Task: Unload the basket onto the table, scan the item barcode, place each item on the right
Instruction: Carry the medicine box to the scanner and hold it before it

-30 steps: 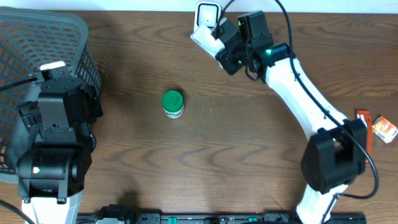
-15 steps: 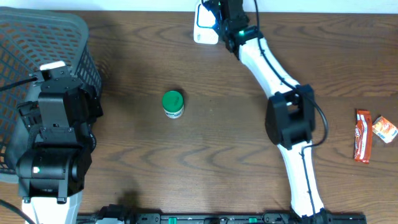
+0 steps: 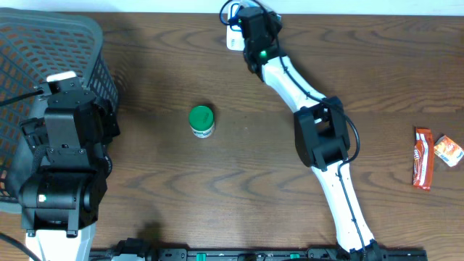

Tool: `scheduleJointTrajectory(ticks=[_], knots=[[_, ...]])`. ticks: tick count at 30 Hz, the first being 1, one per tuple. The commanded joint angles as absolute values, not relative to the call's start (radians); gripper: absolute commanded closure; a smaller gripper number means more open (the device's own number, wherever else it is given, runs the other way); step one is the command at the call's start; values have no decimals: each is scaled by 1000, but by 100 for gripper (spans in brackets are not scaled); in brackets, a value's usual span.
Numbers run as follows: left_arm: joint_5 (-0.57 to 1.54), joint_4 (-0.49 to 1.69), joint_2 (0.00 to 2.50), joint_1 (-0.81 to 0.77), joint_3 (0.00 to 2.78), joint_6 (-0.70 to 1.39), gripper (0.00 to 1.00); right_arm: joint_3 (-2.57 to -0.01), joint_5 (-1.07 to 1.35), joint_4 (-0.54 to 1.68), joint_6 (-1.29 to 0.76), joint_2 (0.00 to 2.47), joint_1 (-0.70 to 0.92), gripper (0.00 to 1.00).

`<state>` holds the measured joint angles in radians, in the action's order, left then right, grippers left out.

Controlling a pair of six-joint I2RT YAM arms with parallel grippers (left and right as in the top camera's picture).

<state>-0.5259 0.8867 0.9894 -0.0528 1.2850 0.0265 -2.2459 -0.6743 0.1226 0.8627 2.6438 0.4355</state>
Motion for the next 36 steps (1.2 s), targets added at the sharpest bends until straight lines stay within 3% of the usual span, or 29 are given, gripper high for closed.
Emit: scheduleJointTrajectory(ticks=[1,8,15,20,25,28,31,36], knots=[[-534,886,986,-47,1279,32,4,-2263,-775,115,967,2677,463,82],[-534,886,986,-47,1279,31,4,-2263,-828,234,855,2592,471,84],[-534,886,986,-47,1279,31,4,-2263,-727,716,461,2333,462,78],[-534,886,986,-47,1279,31,4,-2263,-633,1022,191,2216,416,81],[-534,886,986,-47,1279,32,4,-2263,-529,1311,-2,2166,289,82],[-534,886,986,-47,1279,31,4,-2254,-504,1447,-102,2170,173,89],[-534,886,986,-47,1279,32,4,-2220,-415,1478,-142,2170,54,91],[-534,886,986,-47,1279,31,4,-2078,-358,1451,-142,2171,-177,83]])
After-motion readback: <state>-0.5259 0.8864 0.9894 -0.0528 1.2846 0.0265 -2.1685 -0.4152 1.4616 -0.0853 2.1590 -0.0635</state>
